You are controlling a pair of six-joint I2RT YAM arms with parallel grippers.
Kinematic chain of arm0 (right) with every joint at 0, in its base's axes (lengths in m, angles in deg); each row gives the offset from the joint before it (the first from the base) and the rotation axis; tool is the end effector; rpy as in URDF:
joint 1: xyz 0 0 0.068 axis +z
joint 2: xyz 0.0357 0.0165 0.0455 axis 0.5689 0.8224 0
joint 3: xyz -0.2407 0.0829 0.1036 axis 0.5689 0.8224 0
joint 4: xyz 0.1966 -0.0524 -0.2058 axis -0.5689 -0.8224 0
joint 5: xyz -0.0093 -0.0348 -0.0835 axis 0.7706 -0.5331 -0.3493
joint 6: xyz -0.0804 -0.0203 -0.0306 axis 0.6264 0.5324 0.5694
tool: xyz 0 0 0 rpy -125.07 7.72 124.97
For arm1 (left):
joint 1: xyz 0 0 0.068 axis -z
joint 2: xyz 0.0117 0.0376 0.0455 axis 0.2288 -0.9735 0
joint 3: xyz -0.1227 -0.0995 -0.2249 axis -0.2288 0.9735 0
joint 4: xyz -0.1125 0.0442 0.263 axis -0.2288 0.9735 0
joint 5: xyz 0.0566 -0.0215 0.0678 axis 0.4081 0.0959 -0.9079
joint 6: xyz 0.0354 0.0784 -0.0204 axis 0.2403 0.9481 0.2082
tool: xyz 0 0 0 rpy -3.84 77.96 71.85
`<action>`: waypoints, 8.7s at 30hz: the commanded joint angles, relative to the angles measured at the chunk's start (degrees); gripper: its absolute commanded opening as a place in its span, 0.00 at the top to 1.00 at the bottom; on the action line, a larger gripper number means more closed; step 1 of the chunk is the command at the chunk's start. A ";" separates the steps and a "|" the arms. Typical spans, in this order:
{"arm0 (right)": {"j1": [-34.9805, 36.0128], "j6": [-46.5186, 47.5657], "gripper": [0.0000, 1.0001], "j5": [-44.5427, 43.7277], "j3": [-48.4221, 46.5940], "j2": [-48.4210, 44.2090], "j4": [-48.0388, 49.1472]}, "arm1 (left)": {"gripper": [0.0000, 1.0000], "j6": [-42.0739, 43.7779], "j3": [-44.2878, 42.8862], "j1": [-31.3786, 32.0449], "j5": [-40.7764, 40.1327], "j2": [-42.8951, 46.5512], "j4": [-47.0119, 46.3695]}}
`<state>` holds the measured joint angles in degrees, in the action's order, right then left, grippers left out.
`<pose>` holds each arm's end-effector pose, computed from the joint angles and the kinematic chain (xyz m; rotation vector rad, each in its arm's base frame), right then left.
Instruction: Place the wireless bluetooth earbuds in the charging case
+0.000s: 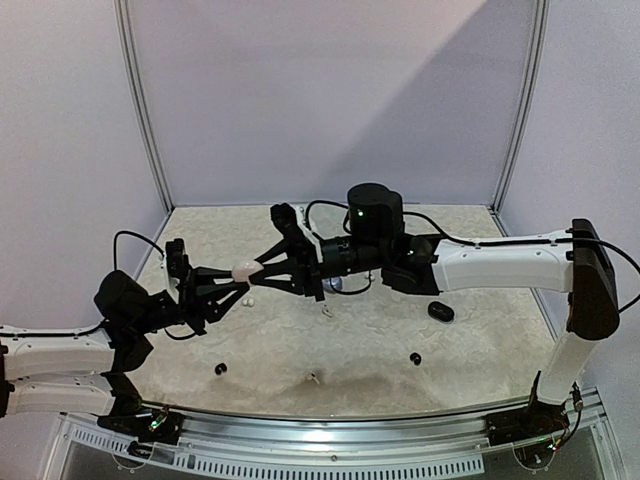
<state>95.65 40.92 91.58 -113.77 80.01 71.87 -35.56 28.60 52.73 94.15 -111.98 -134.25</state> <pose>0.1934 0.4504 0.2970 -1.4136 1.1162 1.2611 0.1577 -0.1868 0.2336 0.8114 1.1405 -1.1630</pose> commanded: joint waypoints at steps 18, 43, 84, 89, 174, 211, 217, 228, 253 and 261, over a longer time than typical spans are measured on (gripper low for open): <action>1.47 4.52 0.37 -10.86 -8.15 2.04 -14.51 | 1.00 15.08 0.48 1.06 2.81 1.88 6.33; 0.24 -1.04 0.40 -17.52 -12.97 2.75 -23.51 | 1.00 23.61 0.56 0.84 8.24 4.25 13.30; -10.53 -26.41 0.48 -48.11 -28.43 5.33 -56.89 | 1.00 7.75 0.89 0.31 -2.36 1.52 12.29; -10.61 -26.84 0.48 -46.35 -37.60 16.23 -69.61 | 1.00 8.36 1.05 0.22 -2.64 1.80 12.35; 0.43 -19.48 1.00 -34.77 -10.23 -4.52 -13.84 | 1.00 17.88 1.97 0.92 -16.46 0.82 -2.86; 3.89 -13.23 1.00 -19.90 -5.32 1.25 6.27 | 1.00 11.21 -0.76 2.51 -15.26 0.92 -5.52; 3.86 -13.65 1.00 -19.98 -5.32 2.32 6.96 | 1.00 11.35 -0.76 2.72 -15.45 0.85 -5.78; 3.89 -14.92 1.00 -20.35 -3.99 2.95 7.41 | 1.00 11.46 -0.49 2.94 -17.52 1.15 -6.26; 3.84 -13.13 0.65 -26.97 -5.50 0.82 -0.17 | 1.00 9.49 -0.32 3.21 -18.26 2.10 -3.24; 3.84 -11.80 0.52 -28.83 -14.65 -7.50 -18.57 | 1.00 6.83 -0.71 3.14 -23.48 2.95 2.59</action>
<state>99.54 28.49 66.18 -122.42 79.42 64.75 -26.76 29.01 54.86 73.13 -109.75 -134.49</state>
